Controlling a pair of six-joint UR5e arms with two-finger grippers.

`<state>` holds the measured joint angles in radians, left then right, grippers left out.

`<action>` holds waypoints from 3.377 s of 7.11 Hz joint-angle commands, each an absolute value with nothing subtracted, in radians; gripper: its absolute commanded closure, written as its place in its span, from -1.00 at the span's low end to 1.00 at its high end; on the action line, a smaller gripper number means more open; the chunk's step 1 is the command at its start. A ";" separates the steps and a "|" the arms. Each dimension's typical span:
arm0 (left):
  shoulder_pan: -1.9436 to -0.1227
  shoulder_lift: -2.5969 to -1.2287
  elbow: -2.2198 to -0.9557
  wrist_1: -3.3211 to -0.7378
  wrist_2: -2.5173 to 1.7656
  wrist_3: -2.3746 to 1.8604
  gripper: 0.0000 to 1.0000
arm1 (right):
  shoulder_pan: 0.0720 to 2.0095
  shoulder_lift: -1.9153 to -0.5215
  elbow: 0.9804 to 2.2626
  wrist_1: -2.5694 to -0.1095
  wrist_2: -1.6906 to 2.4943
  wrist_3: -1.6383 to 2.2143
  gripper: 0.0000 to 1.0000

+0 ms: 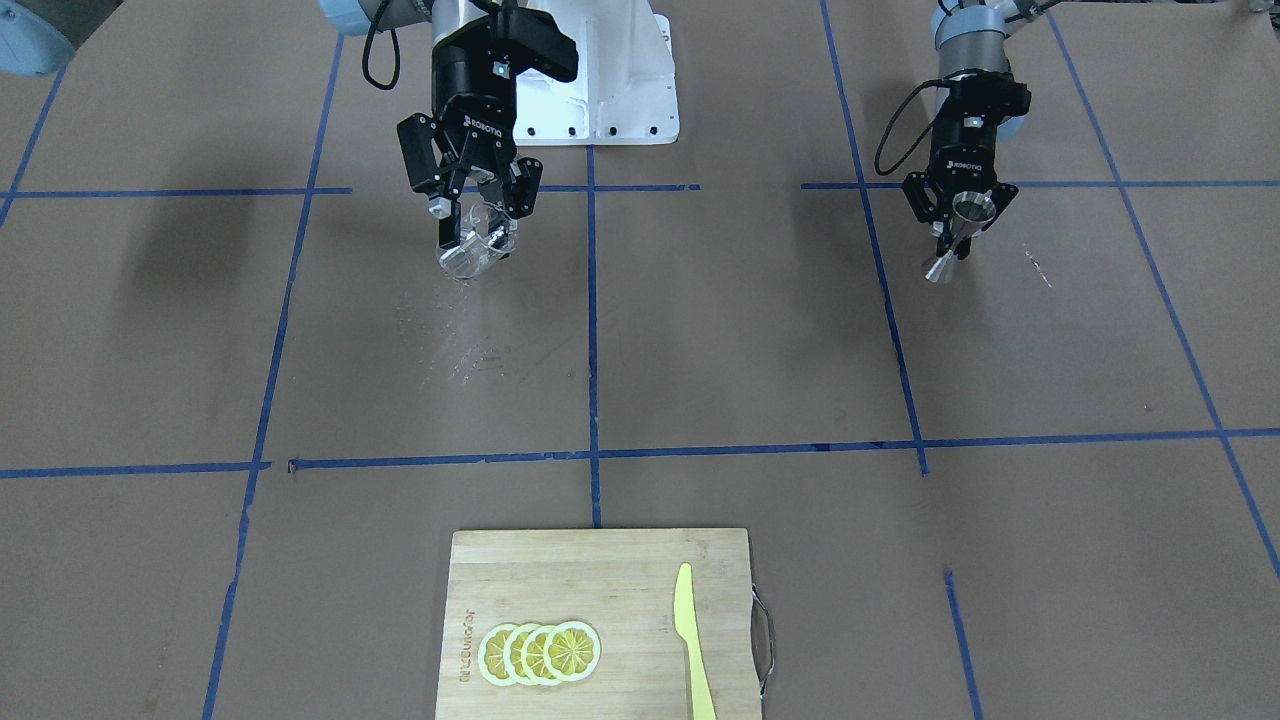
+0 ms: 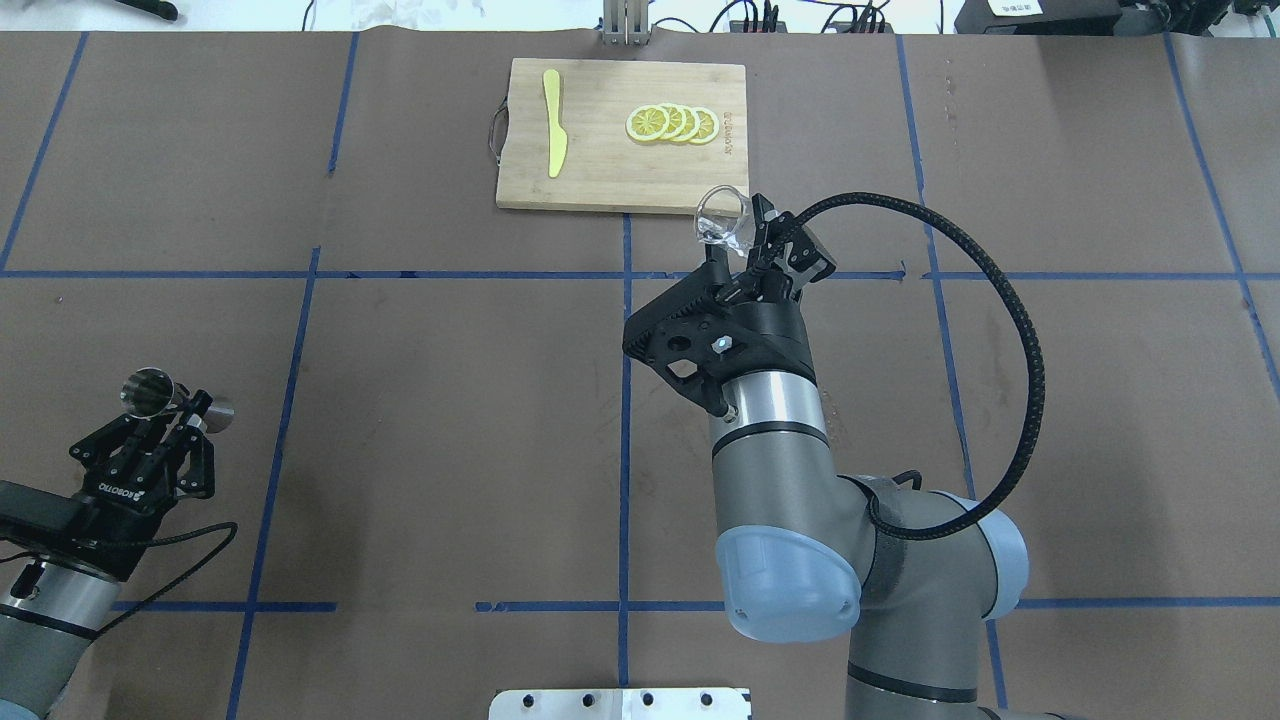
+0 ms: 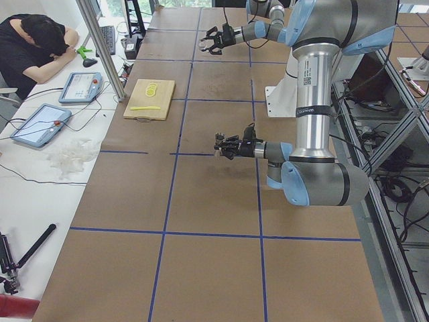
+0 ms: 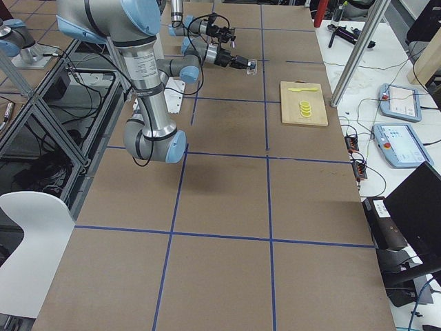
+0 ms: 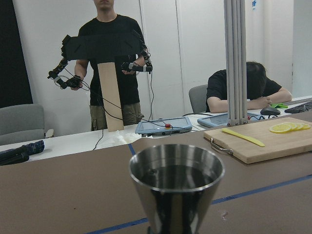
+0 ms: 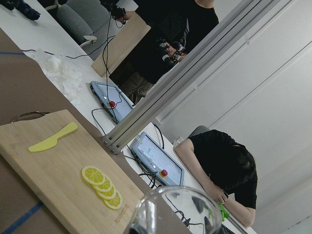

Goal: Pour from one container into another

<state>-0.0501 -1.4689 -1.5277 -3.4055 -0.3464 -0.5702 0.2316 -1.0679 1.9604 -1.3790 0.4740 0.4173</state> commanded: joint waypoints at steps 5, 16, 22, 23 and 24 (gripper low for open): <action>-0.051 -1.477 -1.526 -3.413 -0.449 -0.565 1.00 | 0.233 -1.072 1.960 -1.379 0.474 0.417 1.00; -0.063 -1.462 -1.491 -3.412 -0.577 -0.629 1.00 | 0.233 -1.074 1.960 -1.379 0.474 0.417 1.00; -0.069 -1.462 -1.470 -3.412 -0.594 -0.658 1.00 | 0.233 -1.071 1.959 -1.379 0.474 0.414 1.00; -0.069 -1.462 -1.470 -3.412 -0.606 -0.658 1.00 | 0.233 -1.071 1.959 -1.379 0.474 0.414 1.00; -0.071 -1.460 -1.468 -3.412 -0.610 -0.658 1.00 | 0.232 -1.071 1.959 -1.379 0.474 0.414 1.00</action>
<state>-0.0695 -1.4616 -1.4691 -3.4115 -0.6032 -0.6579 0.2327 -1.0708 1.9591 -1.3790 0.4740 0.4143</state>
